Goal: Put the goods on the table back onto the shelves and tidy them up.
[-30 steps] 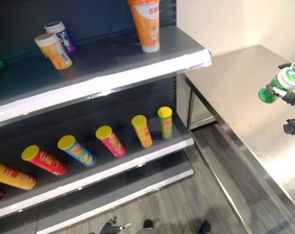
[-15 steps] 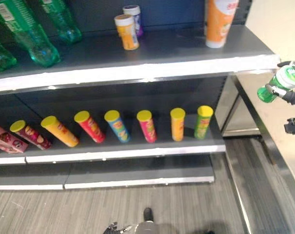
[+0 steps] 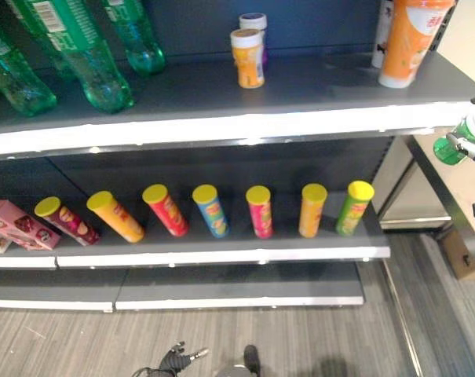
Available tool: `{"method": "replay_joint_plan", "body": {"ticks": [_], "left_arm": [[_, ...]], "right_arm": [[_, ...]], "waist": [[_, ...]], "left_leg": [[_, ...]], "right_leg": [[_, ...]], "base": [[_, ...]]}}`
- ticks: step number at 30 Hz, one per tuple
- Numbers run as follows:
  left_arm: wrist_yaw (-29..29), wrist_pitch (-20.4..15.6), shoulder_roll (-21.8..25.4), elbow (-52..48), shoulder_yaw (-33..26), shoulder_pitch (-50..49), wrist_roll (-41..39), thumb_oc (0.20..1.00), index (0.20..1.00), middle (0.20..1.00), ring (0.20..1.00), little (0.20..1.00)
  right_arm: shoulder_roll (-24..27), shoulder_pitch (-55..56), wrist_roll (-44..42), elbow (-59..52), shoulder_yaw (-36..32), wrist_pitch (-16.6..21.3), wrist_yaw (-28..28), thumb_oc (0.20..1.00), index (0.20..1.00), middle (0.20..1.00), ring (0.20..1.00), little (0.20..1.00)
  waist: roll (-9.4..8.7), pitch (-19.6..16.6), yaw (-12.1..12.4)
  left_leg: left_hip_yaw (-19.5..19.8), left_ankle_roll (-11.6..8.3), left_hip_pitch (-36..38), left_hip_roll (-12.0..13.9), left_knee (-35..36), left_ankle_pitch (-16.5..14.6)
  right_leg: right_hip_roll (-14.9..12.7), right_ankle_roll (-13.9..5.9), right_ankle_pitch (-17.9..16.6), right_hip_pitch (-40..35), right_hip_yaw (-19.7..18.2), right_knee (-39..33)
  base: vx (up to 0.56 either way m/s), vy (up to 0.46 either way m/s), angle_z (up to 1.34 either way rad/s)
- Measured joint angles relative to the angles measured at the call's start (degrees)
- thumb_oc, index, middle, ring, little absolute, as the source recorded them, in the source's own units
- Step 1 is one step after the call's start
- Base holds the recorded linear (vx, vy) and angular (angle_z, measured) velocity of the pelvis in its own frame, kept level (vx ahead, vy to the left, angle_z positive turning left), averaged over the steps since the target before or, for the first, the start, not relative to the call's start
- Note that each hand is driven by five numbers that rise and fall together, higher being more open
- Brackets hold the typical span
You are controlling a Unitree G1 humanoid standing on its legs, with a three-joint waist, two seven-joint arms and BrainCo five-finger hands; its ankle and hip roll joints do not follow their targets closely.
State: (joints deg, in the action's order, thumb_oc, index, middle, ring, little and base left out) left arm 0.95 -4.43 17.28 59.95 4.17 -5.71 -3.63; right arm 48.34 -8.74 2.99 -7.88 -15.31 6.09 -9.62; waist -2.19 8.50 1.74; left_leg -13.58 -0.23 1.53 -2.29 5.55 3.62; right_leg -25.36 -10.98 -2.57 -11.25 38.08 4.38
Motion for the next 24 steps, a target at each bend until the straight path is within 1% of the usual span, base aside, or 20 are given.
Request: {"method": "replay_joint_plan", "body": {"ticks": [1, 2, 3, 4, 5, 6, 7, 8, 9, 11, 12, 13, 14, 15, 16, 17, 18, 20, 23, 24], "left_arm": [[-0.04, 0.05, 0.24, 0.01, 0.07, -0.08, 0.06, 1.000, 1.000, 1.000, 1.000, 1.000], [-0.11, 0.06, 0.47, 0.03, 0.20, -0.11, 0.11, 1.000, 1.000, 1.000, 1.000, 1.000], [-0.15, 0.06, 0.73, 0.09, 0.38, -0.30, 0.41, 1.000, 1.000, 1.000, 1.000, 1.000], [-0.15, 0.07, 1.12, 0.09, 1.00, -0.34, 0.44, 1.000, 1.000, 1.000, 1.000, 1.000], [-0.17, 0.06, 1.42, 0.07, 1.36, -0.30, 0.48, 1.000, 1.000, 1.000, 1.000, 1.000], [-0.15, 0.09, 2.25, -0.24, 2.77, 0.00, 0.53, 1.000, 1.000, 1.000, 1.000, 1.000], [-0.16, 0.09, 2.74, -0.30, 2.58, 0.84, 0.54, 1.000, 1.000, 1.000, 1.000, 1.000], [-0.17, 0.10, 2.83, -0.13, 2.62, 0.87, 0.54, 1.000, 1.000, 1.000, 1.000, 1.000], [-0.15, 0.08, 2.78, -0.20, 2.69, 0.84, 0.54, 1.000, 1.000, 1.000, 1.000, 1.000], [-0.14, 0.09, 2.64, -0.01, 2.65, 1.53, 0.54, 1.000, 1.000, 1.000, 1.000, 1.000], [-0.25, 0.08, 2.67, -0.06, 2.57, 1.45, 0.56, 1.000, 1.000, 1.000, 1.000, 1.000], [-0.24, 0.09, 2.46, -0.71, 2.42, 0.88, 0.57, 1.000, 1.000, 1.000, 1.000, 1.000], [-0.24, 0.02, 2.13, -1.16, 2.41, 0.81, 0.59, 1.000, 1.000, 1.000, 1.000, 1.000], [-0.23, 0.05, 1.65, -1.15, 2.27, 0.55, 0.64, 1.000, 1.000, 1.000, 1.000, 1.000], [-0.19, 0.06, 1.20, -1.15, 2.13, 0.10, 0.70, 1.000, 1.000, 1.000, 1.000, 1.000], [-0.20, 0.05, 0.87, -1.30, 2.12, -0.45, 0.75, 1.000, 1.000, 1.000, 1.000, 1.000], [-0.22, 0.11, 0.60, -1.28, 2.14, -1.46, 1.32, 1.000, 1.000, 1.000, 1.000, 1.000], [-0.26, 0.19, 0.46, -1.19, 2.21, -2.05, 2.13, 1.000, 1.000, 1.000, 1.000, 1.000], [-0.79, 0.20, -0.04, -1.40, 2.22, -2.55, 2.29, 1.000, 1.000, 1.000, 1.000, 1.000], [-0.89, 0.19, -0.20, -1.45, 2.23, -2.58, 2.30, 1.000, 1.000, 1.000, 1.000, 1.000]], "right_arm": [[0.04, 0.36, 1.05, -0.41, -0.36, -0.34, 0.00, 0.200, 0.200, 0.200, 0.200, 0.200], [0.16, 0.69, 1.60, -0.66, -0.60, -0.53, -0.01, 0.200, 0.200, 0.200, 0.200, 0.200], [0.27, 1.55, 1.64, -0.72, -0.90, -0.60, -0.02, 0.200, 0.200, 0.200, 0.200, 0.200], [0.31, 1.93, 1.64, -0.75, -0.91, -0.61, -0.01, 0.200, 0.200, 0.200, 0.200, 0.200], [0.35, 2.27, 1.64, -0.83, -0.97, -0.60, -0.01, 0.200, 0.200, 0.200, 0.200, 0.200], [0.57, 3.43, 1.62, -1.30, -1.16, -0.58, 0.02, 0.200, 0.200, 0.200, 0.200, 0.200], [1.66, 5.13, 1.62, -2.41, -1.21, -0.53, 0.10, 0.200, 0.200, 0.200, 0.200, 0.200], [2.20, 5.03, 1.61, -2.74, -1.32, -0.44, 0.09, 0.200, 0.200, 0.200, 0.200, 0.200], [2.59, 4.86, 1.61, -2.93, -1.53, -0.24, 0.07, 0.200, 0.200, 0.200, 0.200, 0.200], [3.18, 4.71, 1.61, -2.92, -2.29, 0.25, -0.16, 0.200, 0.200, 0.200, 0.200, 0.200], [3.55, 4.97, 1.61, -2.98, -2.51, 0.32, -0.16, 0.200, 0.200, 0.200, 0.200, 0.200], [3.16, 6.54, 1.58, -3.30, -4.76, 0.39, -0.13, 0.200, 0.200, 0.200, 0.200, 0.200], [2.75, 6.84, 1.54, -3.13, -5.91, 0.24, -0.20, 0.200, 0.200, 0.200, 0.200, 0.200], [2.61, 6.90, 1.52, -3.08, -6.69, 0.29, -0.20, 0.200, 0.200, 0.200, 0.200, 0.200], [2.38, 7.12, 1.47, -2.97, -7.09, 0.27, -0.29, 0.200, 0.200, 0.200, 0.200, 0.200], [2.43, 8.13, 1.47, -3.03, -7.47, 0.29, -0.11, 0.200, 0.200, 0.200, 0.200, 0.200], [2.34, 9.44, 1.45, -3.02, -7.75, 0.23, 0.17, 0.200, 0.200, 0.200, 0.200, 0.200], [2.13, 10.27, 1.39, -3.04, -8.55, 0.05, 0.47, 0.200, 0.200, 0.200, 0.200, 0.200], [1.99, 10.44, 0.32, -3.00, -10.13, 0.07, 1.03, 0.200, 0.200, 0.200, 0.200, 0.200], [1.99, 10.41, -0.06, -2.99, -10.23, 0.10, 1.12, 0.200, 0.200, 0.200, 0.200, 0.200]], "waist": [[-0.37, -0.02, -0.29], [-0.59, 0.08, -0.71], [-0.63, 0.04, -1.08], [-0.65, 0.01, -1.36], [-0.64, -0.03, -1.47], [-0.68, -0.01, -1.97], [-0.45, 0.13, -3.03], [-0.64, 0.07, -3.02], [-0.88, -0.11, -3.00], [-0.93, 0.22, -3.21], [-1.32, 0.23, -3.42], [-1.98, 0.19, -3.31], [-2.12, 0.03, -3.26], [-1.85, -0.29, -3.29], [-1.53, -0.50, -3.35], [-1.39, -0.73, -3.16], [-1.30, -0.79, -3.25], [-1.26, -0.84, -3.26], [-0.54, -1.28, -4.13], [-0.32, -1.42, -4.33]], "left_leg": [[0.11, 0.33, 0.20, -0.42, 0.00, -0.16], [0.25, 1.34, 0.66, -0.79, 0.00, -0.18], [0.74, 2.57, 1.29, -1.17, 0.00, -0.26], [1.34, 3.27, 1.92, -1.39, 0.02, -0.50], [1.68, 3.60, 2.20, -1.51, 0.02, -0.58], [2.44, 4.96, 2.39, -1.56, -0.01, -0.29], [3.96, 4.89, 2.05, -0.93, 0.01, -0.30], [3.73, 4.89, 1.95, -0.96, 0.03, -0.27], [3.45, 4.90, 1.84, -0.94, 0.04, -0.28], [3.57, 4.86, 1.47, -0.15, 0.05, -0.23], [3.50, 4.76, 1.42, -0.16, 0.06, -0.23], [3.73, 4.51, 1.69, -0.42, 0.07, -0.21], [4.14, 3.92, 1.91, -0.43, 0.06, -0.27], [4.44, 3.33, 1.99, 0.02, 0.06, -0.33], [4.74, 2.82, 2.11, 0.57, 0.04, -0.31], [4.76, 1.98, 2.01, 1.23, 0.04, -0.31], [4.86, 0.96, 1.86, 2.34, 0.04, -0.37], [4.80, 0.33, 1.75, 3.18, 0.04, -0.47], [4.74, -1.03, 2.47, 4.21, 0.05, -0.65], [4.72, -1.19, 2.69, 4.37, 0.05, -0.76]], "right_leg": [[-0.88, -0.19, -0.21, 0.73, -0.52, 1.86], [-2.06, -0.13, -0.53, 1.57, -1.40, 4.64], [-3.50, 0.03, -1.15, 2.54, -3.14, 8.77], [-4.51, -0.40, -1.81, 3.66, -4.96, 12.08], [-5.11, -0.41, -2.05, 4.48, -6.16, 13.83], [-4.86, -1.44, 0.11, 6.46, -9.44, 16.34], [-0.33, -2.38, 3.42, 8.63, -17.56, 14.33], [0.79, -2.41, 3.56, 9.51, -18.43, 12.28], [1.70, -2.01, 3.66, 10.82, -18.62, 10.35], [6.70, -1.91, 3.50, 12.95, -23.58, 3.32], [7.80, -2.01, 3.10, 12.96, -24.28, -0.02], [7.84, -1.04, 1.47, 12.29, -24.18, -1.80], [8.02, -1.06, 0.36, 11.78, -23.81, -2.55], [8.35, -1.07, -0.50, 11.46, -23.28, -3.21], [8.81, -1.03, -1.07, 10.78, -21.94, -4.33], [9.71, -0.65, -1.81, 10.40, -21.85, -5.61], [11.10, 0.19, -2.52, 9.89, -21.81, -6.80], [12.08, 0.96, -3.42, 9.58, -21.62, -7.78], [13.56, 1.51, -4.42, 7.83, -21.30, -10.05], [13.67, 1.64, -4.34, 7.59, -21.28, -10.14]], "base": [[0.03, 0.222, 0.09], [0.03, 0.189, 0.19], [-0.03, 0.160, 0.21], [-0.03, 0.126, 0.22], [-0.02, 0.078, 0.19], [0.03, 0.011, 0.39], [0.01, -0.044, 0.39], [0.00, -0.063, 0.25], [-0.01, -0.067, -0.01], [0.03, -0.057, 0.02], [0.04, -0.042, 0.25], [0.05, -0.095, 0.31], [0.05, -0.101, 0.22], [0.07, -0.128, 0.15], [0.05, -0.078, 0.07], [0.05, -0.069, 0.04], [0.05, -0.068, -0.06], [0.03, -0.049, -0.07], [0.01, -0.033, -0.05], [0.02, -0.047, -0.03]]}}
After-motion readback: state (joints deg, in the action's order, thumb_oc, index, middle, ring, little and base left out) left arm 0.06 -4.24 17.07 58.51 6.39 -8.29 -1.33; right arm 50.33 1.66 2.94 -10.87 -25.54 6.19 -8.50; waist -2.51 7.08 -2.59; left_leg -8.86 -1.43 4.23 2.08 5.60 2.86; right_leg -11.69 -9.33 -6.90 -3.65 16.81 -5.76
